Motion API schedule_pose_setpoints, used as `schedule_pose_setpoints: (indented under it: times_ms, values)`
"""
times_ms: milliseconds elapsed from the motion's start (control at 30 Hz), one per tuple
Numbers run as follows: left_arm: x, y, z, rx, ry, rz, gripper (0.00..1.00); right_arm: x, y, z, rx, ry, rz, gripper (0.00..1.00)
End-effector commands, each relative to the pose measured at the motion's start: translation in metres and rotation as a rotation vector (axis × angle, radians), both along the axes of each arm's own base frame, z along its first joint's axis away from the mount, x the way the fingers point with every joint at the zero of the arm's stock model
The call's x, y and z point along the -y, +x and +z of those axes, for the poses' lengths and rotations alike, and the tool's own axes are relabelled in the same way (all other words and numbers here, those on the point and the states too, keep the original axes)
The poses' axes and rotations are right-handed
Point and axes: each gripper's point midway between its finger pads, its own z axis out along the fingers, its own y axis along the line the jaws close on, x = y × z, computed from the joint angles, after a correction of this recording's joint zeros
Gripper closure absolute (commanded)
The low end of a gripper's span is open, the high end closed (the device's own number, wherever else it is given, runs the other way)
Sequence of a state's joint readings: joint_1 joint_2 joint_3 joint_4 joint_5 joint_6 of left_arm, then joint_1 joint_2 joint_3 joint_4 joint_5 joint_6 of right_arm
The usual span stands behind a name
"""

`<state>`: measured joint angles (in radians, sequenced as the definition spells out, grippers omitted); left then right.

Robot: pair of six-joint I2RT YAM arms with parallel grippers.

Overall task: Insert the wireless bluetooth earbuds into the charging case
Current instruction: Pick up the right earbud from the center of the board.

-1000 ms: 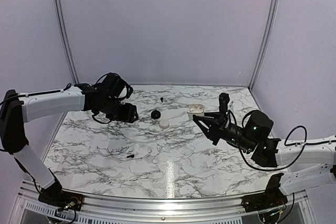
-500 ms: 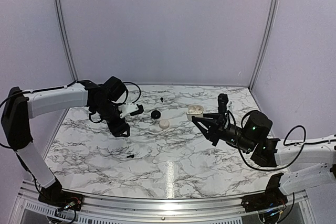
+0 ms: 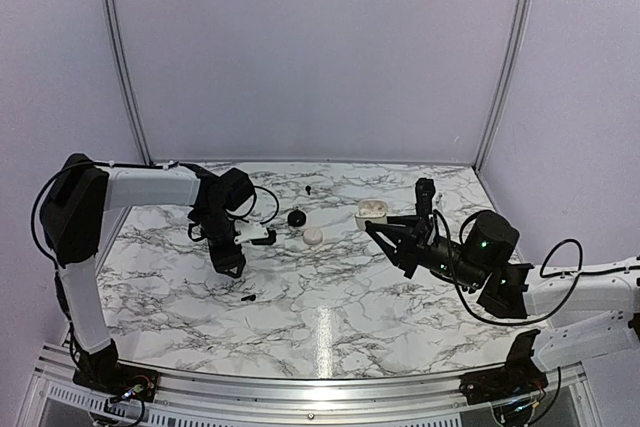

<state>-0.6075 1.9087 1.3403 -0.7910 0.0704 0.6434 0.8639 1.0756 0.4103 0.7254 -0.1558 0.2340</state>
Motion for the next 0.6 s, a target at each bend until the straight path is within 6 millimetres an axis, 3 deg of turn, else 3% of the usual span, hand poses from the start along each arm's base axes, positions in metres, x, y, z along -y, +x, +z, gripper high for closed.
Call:
schedule_pose_setpoints:
  times_ms: [0,300,567]
  values:
    - [-0.001,0.011,0.0,0.011,0.038,-0.022,0.4,0.002,0.002,0.02,0.034,0.052,-0.005,1.0]
    - [0.004,0.027,-0.006,0.026,0.057,-0.011,0.46,0.002,0.002,0.019,0.034,0.047,-0.008,1.0]
    - [0.004,0.024,-0.007,0.013,0.054,-0.011,0.45,0.0,0.003,0.017,0.028,0.048,-0.004,1.0]
